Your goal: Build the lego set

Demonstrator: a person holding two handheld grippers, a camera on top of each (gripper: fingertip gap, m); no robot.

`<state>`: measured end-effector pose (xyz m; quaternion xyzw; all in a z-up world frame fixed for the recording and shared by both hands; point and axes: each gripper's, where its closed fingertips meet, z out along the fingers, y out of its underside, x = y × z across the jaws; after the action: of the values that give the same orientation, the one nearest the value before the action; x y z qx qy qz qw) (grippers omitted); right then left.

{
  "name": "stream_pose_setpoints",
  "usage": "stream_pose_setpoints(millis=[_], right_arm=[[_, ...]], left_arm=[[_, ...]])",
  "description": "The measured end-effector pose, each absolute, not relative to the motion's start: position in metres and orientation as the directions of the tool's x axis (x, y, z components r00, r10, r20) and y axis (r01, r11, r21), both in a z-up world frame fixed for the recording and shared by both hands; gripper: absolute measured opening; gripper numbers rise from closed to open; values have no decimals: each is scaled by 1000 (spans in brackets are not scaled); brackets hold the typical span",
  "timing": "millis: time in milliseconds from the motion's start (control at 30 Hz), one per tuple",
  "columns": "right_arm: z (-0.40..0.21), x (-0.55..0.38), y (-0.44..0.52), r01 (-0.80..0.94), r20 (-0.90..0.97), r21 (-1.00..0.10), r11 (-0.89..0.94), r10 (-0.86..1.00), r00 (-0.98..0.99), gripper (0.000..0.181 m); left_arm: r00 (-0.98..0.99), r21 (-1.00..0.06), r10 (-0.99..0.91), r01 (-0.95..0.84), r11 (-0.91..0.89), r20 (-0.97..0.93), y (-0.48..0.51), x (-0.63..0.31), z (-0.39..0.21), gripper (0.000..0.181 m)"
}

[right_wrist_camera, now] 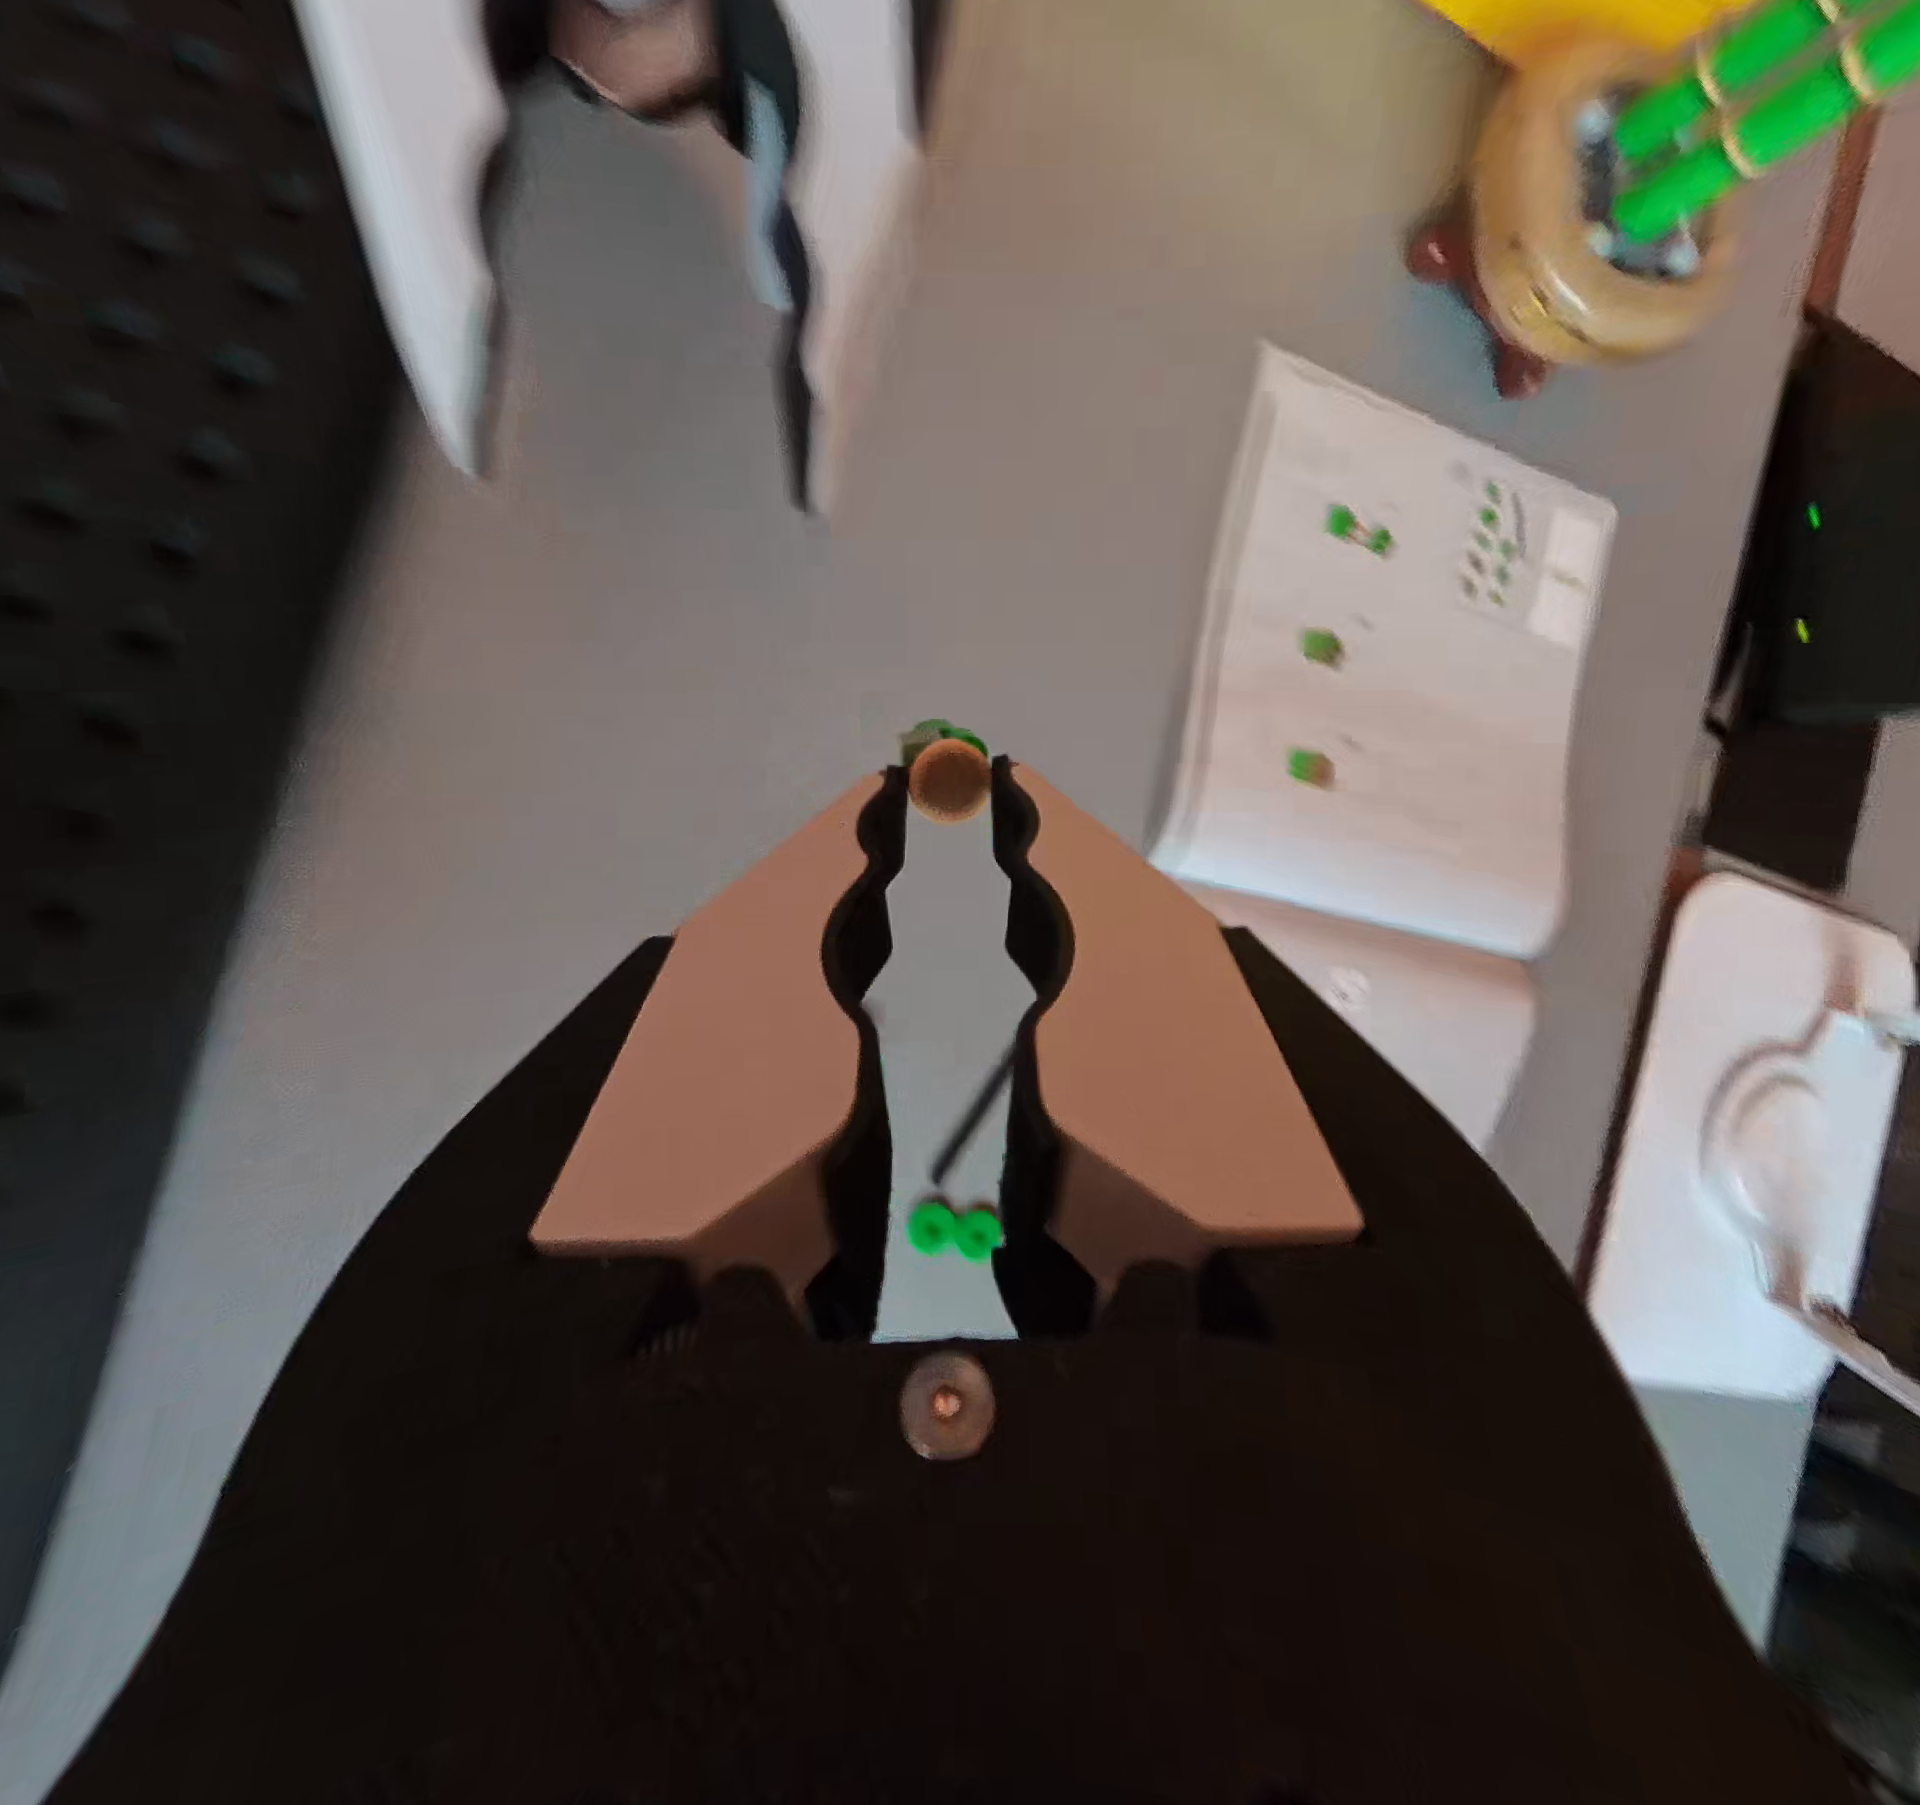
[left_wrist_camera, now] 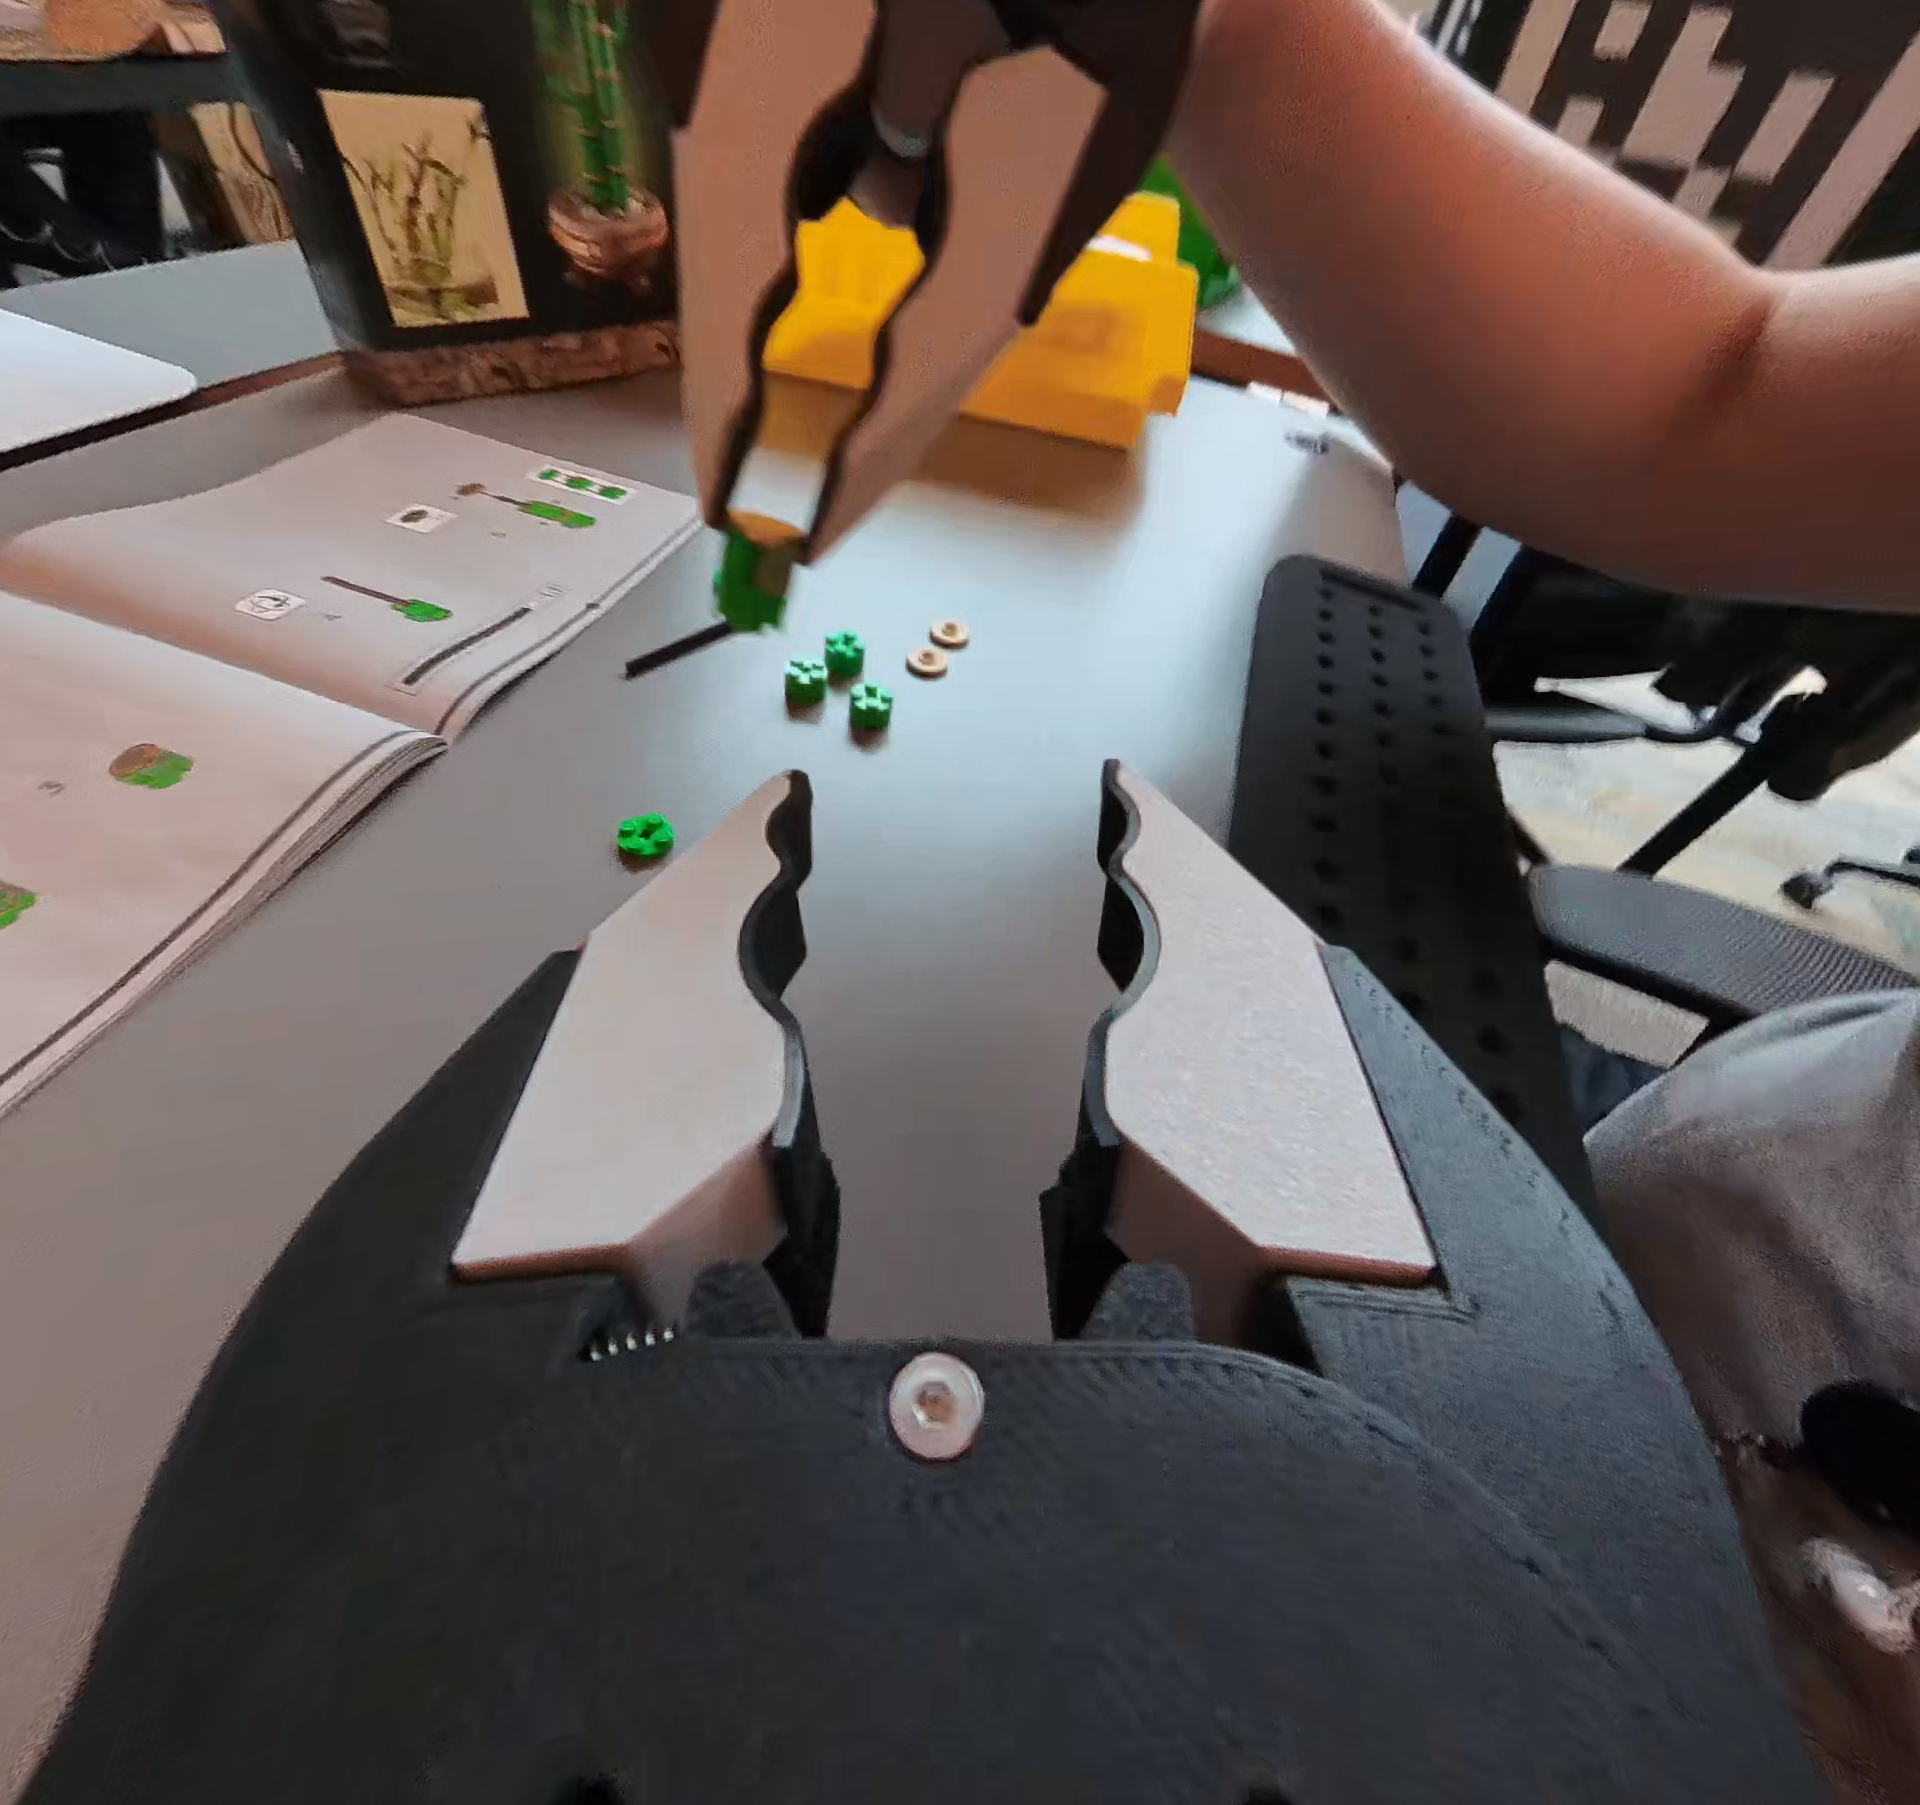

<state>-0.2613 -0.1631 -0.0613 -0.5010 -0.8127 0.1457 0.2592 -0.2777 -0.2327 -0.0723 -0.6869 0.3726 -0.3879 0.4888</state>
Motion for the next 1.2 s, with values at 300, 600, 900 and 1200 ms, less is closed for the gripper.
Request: stream_pose_setpoints(millis=[300,600,900,1200], right_arm=[[-73,-276,-120,824,94,-409,391,917,-388,15],[-133,-322,-139,779,69,-307,546,830,-554,16],[-147,-331,-138,751,82,-280,599,794,-603,16],[-154,-330,-136,745,118,-247,620,782,-612,22]], left_arm=[[367,-959,-912,-136,-249,185,-240,-274,-73,36],[153,-925,-977,-328,-191,148,-281,-250,-98,0],[170,-930,-973,-305,-203,156,-276,-252,-94,1],[171,-924,-970,-311,-221,175,-275,-252,-97,3]])
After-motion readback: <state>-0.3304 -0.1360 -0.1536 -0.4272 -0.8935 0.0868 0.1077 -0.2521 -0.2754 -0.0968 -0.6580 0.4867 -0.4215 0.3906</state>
